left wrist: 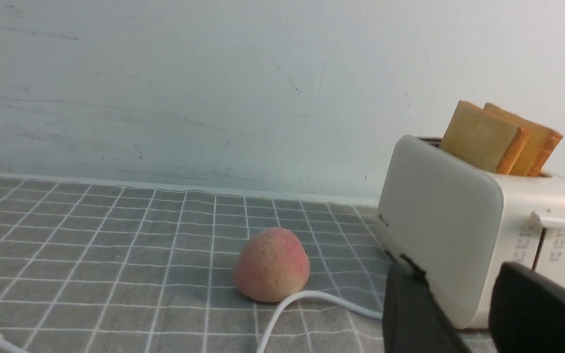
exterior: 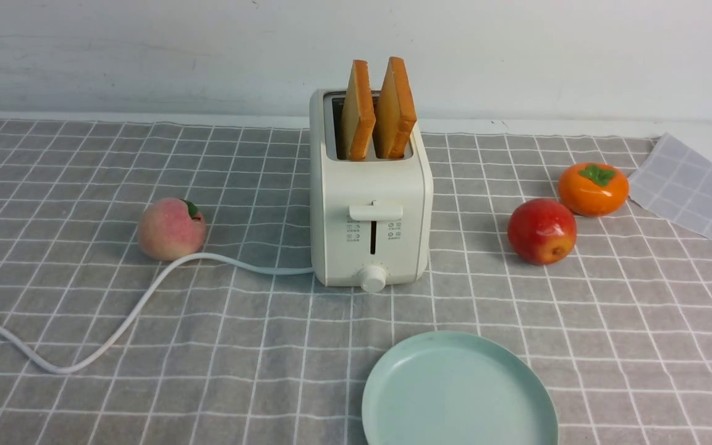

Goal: Take toasted bread from bread machine on grey coffee table place on plate.
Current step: 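Grasp the toast slice in the toaster and pull it up out of the slot with the right gripper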

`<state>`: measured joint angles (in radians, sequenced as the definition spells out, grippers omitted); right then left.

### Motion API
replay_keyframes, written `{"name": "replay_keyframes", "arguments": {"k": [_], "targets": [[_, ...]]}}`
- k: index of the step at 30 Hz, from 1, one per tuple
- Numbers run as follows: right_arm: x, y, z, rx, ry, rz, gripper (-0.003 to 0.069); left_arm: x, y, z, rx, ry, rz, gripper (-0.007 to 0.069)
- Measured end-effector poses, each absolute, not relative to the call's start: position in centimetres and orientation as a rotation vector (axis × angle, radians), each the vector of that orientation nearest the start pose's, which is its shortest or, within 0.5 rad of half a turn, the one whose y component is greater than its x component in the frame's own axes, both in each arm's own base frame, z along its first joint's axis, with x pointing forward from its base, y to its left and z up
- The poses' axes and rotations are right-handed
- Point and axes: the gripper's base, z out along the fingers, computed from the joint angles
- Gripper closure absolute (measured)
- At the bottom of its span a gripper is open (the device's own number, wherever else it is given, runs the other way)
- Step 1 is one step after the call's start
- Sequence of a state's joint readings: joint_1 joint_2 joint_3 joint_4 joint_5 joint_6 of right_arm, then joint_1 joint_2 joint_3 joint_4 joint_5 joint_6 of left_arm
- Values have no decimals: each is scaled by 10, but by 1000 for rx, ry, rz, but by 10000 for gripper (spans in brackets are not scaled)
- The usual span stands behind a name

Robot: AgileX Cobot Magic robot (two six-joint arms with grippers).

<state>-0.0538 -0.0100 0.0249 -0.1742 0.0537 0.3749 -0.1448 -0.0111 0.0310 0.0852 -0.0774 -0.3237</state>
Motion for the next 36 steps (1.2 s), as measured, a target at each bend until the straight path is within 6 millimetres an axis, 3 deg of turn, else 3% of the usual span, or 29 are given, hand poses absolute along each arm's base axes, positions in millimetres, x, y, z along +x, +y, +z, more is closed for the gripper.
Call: {"name": "replay_keyframes", "arguments": {"k": [3,6,9,12,13,15,16,17,18,19,20,22,27,30,33,36], "targets": [[56,-2,213,225,1399,196,419,55,-8,213,-155,1401,-428,386],[49,2,236,190,1144,293,419,53,-7,224,-277,1269,-595,386],[48,3,253,204,1074,357,419,48,-4,236,-284,1115,-645,386],[50,3,297,220,1023,408,419,41,-1,259,-301,996,-685,386],[49,3,301,218,1012,411,419,40,-1,261,-300,990,-686,386],[52,3,335,218,995,428,419,36,1,283,-309,955,-699,386],[55,3,377,206,975,434,419,36,1,307,-319,971,-704,386],[57,3,376,210,991,432,419,36,0,313,-320,983,-705,386],[58,3,396,201,985,425,419,38,0,321,-322,1005,-703,386],[71,2,421,213,1046,400,419,45,-3,343,-325,1097,-700,386],[71,2,428,203,1041,387,419,45,-4,345,-323,1109,-697,386],[94,-4,449,256,1163,316,419,60,-10,370,-323,1297,-686,386],[145,-21,443,424,1440,140,419,88,-20,381,-330,1664,-632,386],[176,-32,412,559,1685,19,419,108,-24,367,-349,1888,-583,386],[191,-33,389,656,1852,22,419,118,-26,356,-363,1999,-557,386],[214,-18,354,693,2129,187,419,133,-29,344,-388,2097,-545,386]]}}
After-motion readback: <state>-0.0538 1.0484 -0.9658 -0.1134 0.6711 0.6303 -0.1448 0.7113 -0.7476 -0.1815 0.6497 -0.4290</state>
